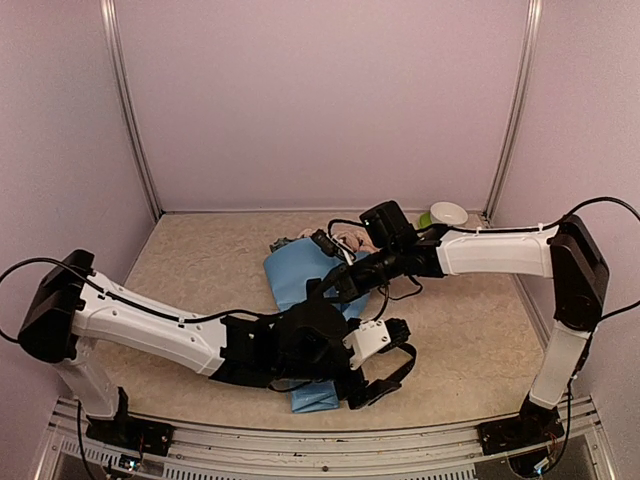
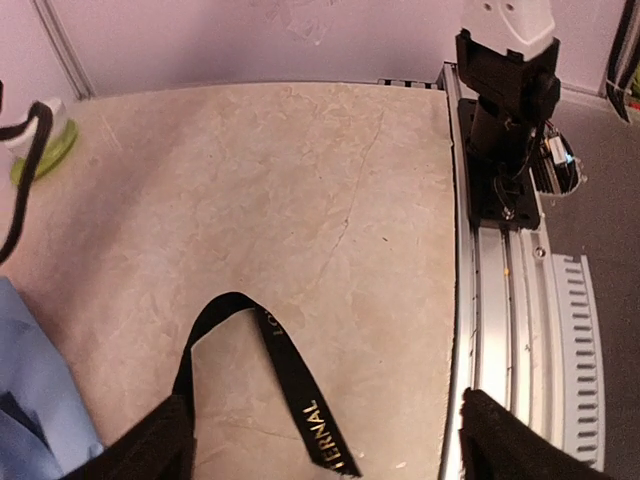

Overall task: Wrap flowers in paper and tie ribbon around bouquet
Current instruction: Cross the half-tied ribbon over the folded bouquet.

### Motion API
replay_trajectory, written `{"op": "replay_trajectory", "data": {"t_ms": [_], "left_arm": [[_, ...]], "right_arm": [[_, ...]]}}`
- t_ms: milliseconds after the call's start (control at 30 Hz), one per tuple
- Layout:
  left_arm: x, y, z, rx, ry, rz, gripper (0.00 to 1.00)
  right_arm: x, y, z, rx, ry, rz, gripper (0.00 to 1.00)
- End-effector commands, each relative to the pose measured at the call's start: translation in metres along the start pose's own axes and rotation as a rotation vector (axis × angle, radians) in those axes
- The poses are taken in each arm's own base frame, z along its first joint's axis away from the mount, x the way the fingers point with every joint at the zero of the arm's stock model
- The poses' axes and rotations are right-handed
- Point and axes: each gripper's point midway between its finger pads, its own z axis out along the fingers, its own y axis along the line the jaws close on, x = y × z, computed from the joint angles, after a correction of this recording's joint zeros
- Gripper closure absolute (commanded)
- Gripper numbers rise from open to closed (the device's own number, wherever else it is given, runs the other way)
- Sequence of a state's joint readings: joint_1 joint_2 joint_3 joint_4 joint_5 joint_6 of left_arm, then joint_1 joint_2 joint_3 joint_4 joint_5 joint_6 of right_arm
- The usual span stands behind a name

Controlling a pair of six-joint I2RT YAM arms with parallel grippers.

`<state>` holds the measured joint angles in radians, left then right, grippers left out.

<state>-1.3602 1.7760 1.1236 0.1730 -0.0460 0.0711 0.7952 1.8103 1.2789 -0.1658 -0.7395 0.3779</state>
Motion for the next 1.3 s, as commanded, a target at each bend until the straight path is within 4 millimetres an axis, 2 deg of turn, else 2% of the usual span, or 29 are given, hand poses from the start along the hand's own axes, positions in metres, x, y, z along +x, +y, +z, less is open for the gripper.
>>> {"op": "replay_trajectory", "data": {"t_ms": [0, 100, 200, 300, 333, 367, 433, 567, 633, 733, 900, 1067, 1267], "left_arm": [[-0.049, 0.030, -0.050, -0.138, -0.235, -0.010, 0.02], [-0.046, 0.048, -0.074, -0.180, -0.280, -0.075, 0.01], [-0.036, 0.082, -0.111, -0.291, -0.360, -0.227, 0.09], [-0.010, 0.119, -0.152, -0.368, -0.463, -0.412, 0.27], [0.011, 0.129, -0.162, -0.402, -0.472, -0.481, 0.38], [0.023, 0.139, -0.172, -0.437, -0.489, -0.541, 0.44], [0.047, 0.155, -0.184, -0.505, -0.486, -0.649, 0.46], [0.092, 0.176, -0.187, -0.619, -0.374, -0.802, 0.44], [0.105, 0.178, -0.185, -0.609, -0.344, -0.834, 0.33], [0.108, 0.174, -0.184, -0.561, -0.359, -0.848, 0.21], [0.108, 0.165, -0.190, -0.489, -0.435, -0.850, 0.19], [0.117, 0.166, -0.183, -0.491, -0.403, -0.877, 0.18], [0.135, 0.179, -0.183, -0.563, -0.369, -0.941, 0.18]], "right_arm": [[-0.009, -0.004, 0.000, 0.015, -0.009, -0.024, 1.00], [-0.009, -0.007, 0.002, 0.024, -0.008, -0.024, 1.00], [-0.010, -0.009, 0.007, 0.046, -0.014, -0.025, 1.00], [-0.015, -0.006, 0.015, 0.089, -0.032, -0.047, 1.00], [-0.017, -0.003, 0.018, 0.100, -0.041, -0.061, 1.00], [-0.020, 0.000, 0.021, 0.115, -0.053, -0.084, 1.00], [-0.026, 0.008, 0.029, 0.150, -0.061, -0.150, 1.00], [-0.025, 0.003, 0.051, 0.191, -0.012, -0.181, 1.00], [-0.021, -0.001, 0.061, 0.191, 0.014, -0.184, 1.00], [-0.015, -0.003, 0.073, 0.187, 0.042, -0.198, 1.00], [-0.012, 0.002, 0.081, 0.144, 0.050, -0.226, 1.00], [-0.006, 0.001, 0.087, 0.131, 0.070, -0.260, 0.88], [-0.008, 0.003, 0.090, 0.120, 0.078, -0.256, 0.53]]}}
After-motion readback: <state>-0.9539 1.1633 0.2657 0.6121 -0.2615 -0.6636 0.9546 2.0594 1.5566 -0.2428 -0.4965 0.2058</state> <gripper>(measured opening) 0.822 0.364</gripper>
